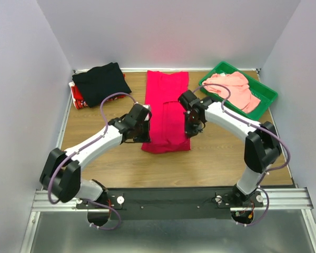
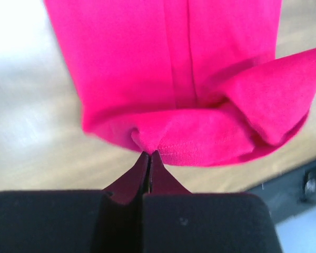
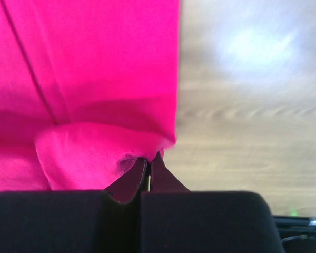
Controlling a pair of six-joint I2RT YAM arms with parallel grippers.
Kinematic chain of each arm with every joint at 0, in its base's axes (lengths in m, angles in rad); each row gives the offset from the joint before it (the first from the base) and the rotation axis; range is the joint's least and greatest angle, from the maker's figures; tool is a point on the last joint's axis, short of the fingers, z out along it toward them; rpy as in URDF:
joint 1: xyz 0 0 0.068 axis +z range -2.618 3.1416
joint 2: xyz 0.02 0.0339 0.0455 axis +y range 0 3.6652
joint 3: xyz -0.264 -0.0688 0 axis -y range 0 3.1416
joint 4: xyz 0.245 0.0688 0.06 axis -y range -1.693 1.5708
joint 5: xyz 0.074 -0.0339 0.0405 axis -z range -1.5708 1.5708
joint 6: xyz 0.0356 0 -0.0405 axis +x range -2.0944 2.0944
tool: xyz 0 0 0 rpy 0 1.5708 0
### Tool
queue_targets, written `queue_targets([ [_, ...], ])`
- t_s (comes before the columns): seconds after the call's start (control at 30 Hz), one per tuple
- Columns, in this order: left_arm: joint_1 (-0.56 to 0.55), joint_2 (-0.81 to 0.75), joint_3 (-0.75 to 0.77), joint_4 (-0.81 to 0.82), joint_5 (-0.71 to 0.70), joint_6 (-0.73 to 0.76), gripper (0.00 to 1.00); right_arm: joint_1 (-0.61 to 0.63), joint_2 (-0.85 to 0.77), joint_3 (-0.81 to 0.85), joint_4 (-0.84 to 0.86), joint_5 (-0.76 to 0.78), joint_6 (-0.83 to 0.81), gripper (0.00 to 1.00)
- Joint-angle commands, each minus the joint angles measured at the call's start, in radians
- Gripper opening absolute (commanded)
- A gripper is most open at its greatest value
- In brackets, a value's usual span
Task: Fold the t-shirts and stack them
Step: Fold the tshirt
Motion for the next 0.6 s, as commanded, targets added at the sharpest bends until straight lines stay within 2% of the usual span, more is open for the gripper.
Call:
queue_targets([
  [0.0, 0.055, 0.085, 0.100, 0.044, -0.067, 0.111, 0.00, -0.050, 0.096, 0.144, 0.002, 0.106, -0.081, 0.00],
  [0.17, 0.143, 0.200, 0.206, 0.101, -0.052, 0.162, 0.00, -0.110, 0.210, 0.267, 0.013, 0.138, -0.132, 0.00],
  [0.43, 0.223, 0.361, 0.335, 0.153, 0.002, 0.202, 0.00, -0.170, 0.383, 0.497, 0.017, 0.141, -0.194, 0.00],
  [0.57, 0.266, 0.410, 0.381, 0.204, 0.053, 0.201, 0.00, -0.194, 0.434, 0.554, 0.016, 0.144, -0.217, 0.00],
])
